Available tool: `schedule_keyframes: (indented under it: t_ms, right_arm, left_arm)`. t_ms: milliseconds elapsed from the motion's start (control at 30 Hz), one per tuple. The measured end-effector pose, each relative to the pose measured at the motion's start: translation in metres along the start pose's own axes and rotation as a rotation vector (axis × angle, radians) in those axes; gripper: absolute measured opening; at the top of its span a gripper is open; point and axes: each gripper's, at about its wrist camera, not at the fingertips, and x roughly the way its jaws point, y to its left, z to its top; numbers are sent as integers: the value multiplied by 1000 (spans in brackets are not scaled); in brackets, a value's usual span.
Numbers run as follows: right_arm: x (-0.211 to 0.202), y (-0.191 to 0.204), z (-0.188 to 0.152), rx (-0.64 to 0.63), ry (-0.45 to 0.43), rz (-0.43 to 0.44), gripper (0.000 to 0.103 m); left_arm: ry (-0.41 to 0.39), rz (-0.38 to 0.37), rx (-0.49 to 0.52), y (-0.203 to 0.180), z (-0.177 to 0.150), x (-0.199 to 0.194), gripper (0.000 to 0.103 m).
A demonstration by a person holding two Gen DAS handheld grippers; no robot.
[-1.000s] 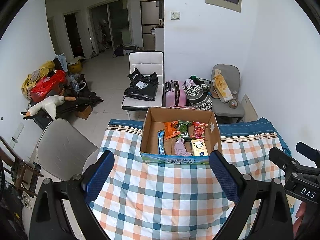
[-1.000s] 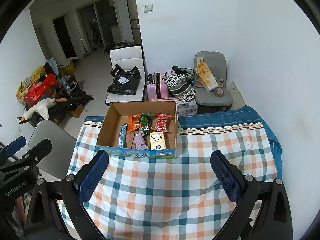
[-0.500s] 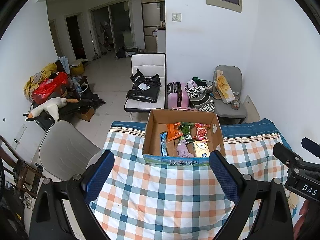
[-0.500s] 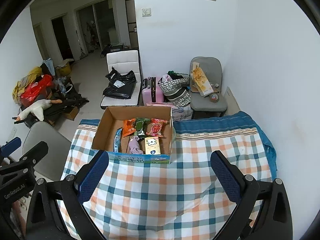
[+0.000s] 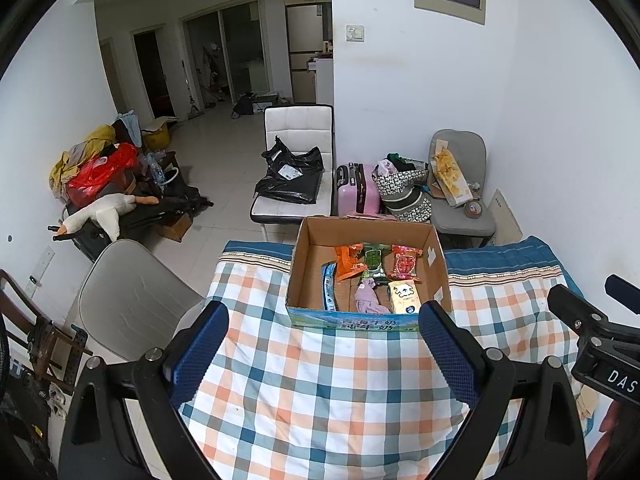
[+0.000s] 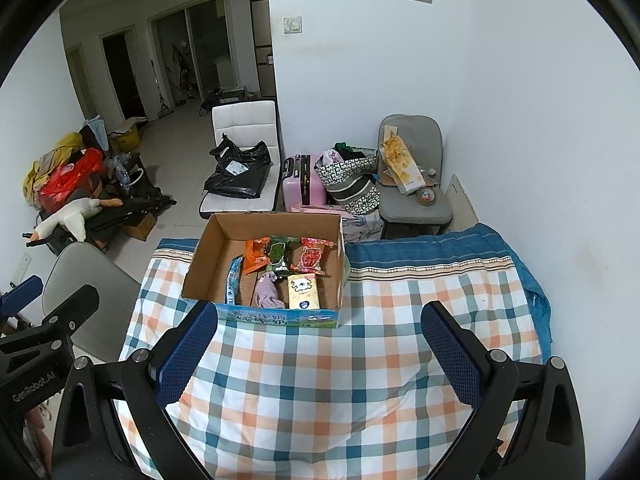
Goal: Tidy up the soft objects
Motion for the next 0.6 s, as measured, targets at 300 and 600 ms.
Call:
schedule_keyframes:
  t_ms: [300, 600]
  right_arm:
    - [-1, 0, 0, -1, -3, -4, 103]
    - [-1, 3, -1, -3, -2, -2, 103]
  left_arm:
    - [-2, 7, -3, 2, 0, 2, 97]
    - [-5, 8, -1, 2, 0, 2, 97]
